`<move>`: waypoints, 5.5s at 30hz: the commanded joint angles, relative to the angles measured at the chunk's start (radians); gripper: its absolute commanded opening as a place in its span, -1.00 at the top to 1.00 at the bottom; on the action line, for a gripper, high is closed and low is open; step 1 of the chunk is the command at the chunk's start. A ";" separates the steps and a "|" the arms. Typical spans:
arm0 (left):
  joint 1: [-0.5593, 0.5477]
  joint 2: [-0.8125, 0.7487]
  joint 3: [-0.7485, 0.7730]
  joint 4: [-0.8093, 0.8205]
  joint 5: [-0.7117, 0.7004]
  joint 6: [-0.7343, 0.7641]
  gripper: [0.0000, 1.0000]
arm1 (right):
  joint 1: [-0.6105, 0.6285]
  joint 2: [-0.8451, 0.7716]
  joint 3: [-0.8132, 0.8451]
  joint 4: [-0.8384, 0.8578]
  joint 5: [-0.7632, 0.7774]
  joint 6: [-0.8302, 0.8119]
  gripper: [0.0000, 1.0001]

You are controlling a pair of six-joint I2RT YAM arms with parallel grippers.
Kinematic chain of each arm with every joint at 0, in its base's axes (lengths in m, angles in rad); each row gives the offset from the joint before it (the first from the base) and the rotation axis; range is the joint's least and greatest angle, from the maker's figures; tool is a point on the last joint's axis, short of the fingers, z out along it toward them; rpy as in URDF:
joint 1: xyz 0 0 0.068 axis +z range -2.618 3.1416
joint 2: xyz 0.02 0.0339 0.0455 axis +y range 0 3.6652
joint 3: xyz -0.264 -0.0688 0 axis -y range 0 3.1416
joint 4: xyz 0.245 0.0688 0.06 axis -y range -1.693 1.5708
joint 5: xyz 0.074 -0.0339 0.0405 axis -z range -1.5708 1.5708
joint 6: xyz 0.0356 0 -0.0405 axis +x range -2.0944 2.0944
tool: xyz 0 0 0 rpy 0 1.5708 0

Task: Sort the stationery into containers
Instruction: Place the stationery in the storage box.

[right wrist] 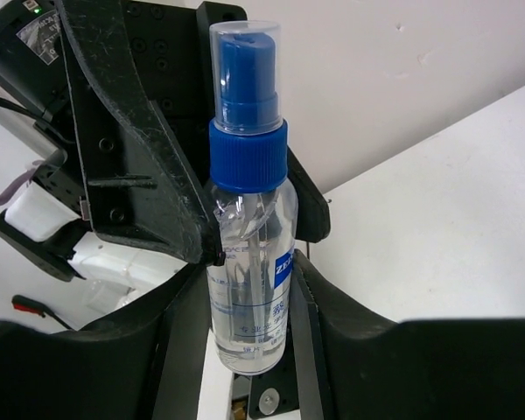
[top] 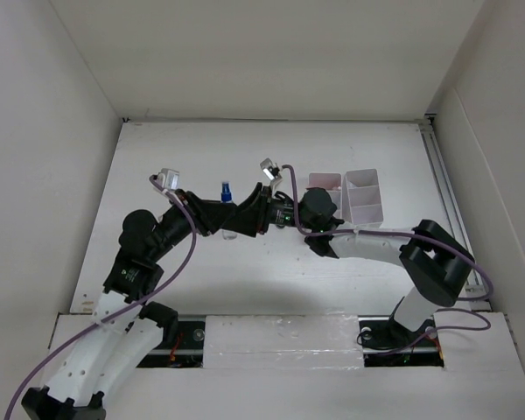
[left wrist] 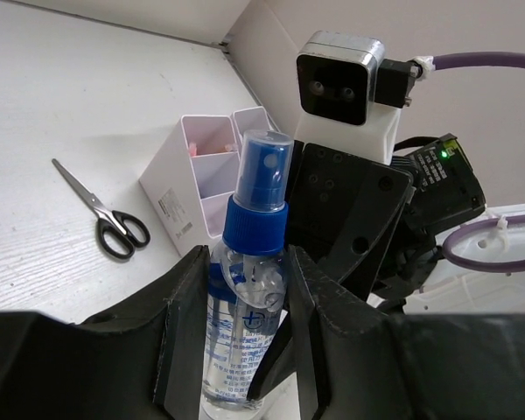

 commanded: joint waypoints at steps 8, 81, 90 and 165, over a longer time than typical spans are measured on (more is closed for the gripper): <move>-0.002 -0.057 0.099 -0.072 -0.115 0.029 -1.00 | 0.009 -0.056 0.010 -0.100 0.115 -0.169 1.00; -0.002 -0.149 0.241 -0.496 -0.538 0.224 -1.00 | -0.428 -0.663 -0.444 -0.798 1.520 -0.044 1.00; -0.002 -0.149 0.241 -0.487 -0.498 0.233 -1.00 | -0.428 -0.625 -0.413 -0.769 1.563 -0.035 1.00; -0.002 -0.195 0.231 -0.477 -0.480 0.233 -1.00 | -0.330 -0.318 -0.145 -1.341 1.719 0.399 1.00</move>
